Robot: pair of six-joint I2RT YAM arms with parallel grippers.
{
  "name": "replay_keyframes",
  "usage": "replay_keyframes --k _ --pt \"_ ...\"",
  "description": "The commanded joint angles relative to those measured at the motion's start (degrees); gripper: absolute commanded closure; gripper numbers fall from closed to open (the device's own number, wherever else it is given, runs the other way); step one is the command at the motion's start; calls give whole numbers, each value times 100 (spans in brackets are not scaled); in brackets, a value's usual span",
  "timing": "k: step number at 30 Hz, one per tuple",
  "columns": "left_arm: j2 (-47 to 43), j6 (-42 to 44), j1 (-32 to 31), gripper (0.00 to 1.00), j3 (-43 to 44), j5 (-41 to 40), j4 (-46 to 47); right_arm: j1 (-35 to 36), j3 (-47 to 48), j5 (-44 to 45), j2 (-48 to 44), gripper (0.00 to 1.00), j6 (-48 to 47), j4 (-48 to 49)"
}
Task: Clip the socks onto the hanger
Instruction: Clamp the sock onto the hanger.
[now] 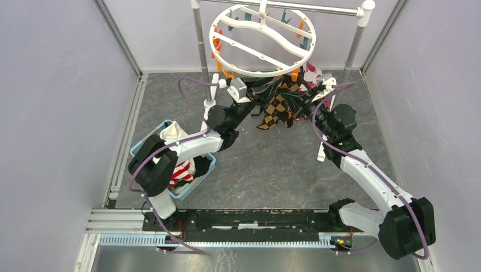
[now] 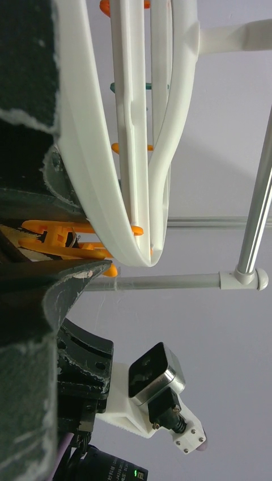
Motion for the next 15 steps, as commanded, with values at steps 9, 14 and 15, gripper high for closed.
replay_keyframes --k 9,14,15 --pt "-273 -292 25 98 38 62 128 -26 233 272 79 100 164 -230" --pt "-276 -310 25 98 11 58 136 -30 278 376 27 100 223 -137" --pt "-270 -305 25 98 3 59 135 -26 297 379 25 100 238 -127"
